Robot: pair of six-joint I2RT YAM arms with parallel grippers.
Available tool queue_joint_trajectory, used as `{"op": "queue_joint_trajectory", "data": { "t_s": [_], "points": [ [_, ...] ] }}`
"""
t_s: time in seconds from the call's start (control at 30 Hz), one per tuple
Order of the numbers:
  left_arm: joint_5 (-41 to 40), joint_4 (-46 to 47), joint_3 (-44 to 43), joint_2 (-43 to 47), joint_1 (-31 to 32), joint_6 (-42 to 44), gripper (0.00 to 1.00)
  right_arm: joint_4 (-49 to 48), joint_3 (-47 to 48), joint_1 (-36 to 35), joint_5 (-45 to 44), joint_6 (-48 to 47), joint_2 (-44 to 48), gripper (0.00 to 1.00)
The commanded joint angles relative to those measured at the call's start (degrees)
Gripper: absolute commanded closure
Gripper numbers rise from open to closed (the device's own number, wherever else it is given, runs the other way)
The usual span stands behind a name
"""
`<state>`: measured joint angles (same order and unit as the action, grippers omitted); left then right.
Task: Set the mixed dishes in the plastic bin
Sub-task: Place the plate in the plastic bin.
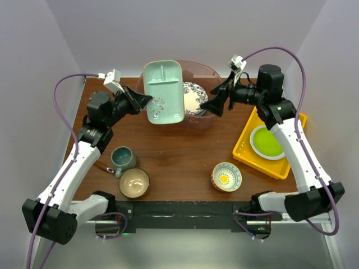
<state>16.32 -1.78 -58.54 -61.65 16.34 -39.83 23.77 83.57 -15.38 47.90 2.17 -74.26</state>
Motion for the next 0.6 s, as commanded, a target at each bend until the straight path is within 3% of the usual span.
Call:
{"op": "queue_joint_trajectory", "data": {
  "t_s": [0.0, 0.57],
  "points": [
    [-2.2, 11.8, -1.7, 1.0, 1.9, -0.7, 1.00, -7.3, -1.9, 0.3, 6.9, 5.6, 0.4, 0.02],
    [-7.0, 13.6, -1.7, -1.8, 7.9, -1.1, 1.00, -14.6, -8.2, 0.2, 4.0, 11.5, 0.6, 0.02]
  ]
}}
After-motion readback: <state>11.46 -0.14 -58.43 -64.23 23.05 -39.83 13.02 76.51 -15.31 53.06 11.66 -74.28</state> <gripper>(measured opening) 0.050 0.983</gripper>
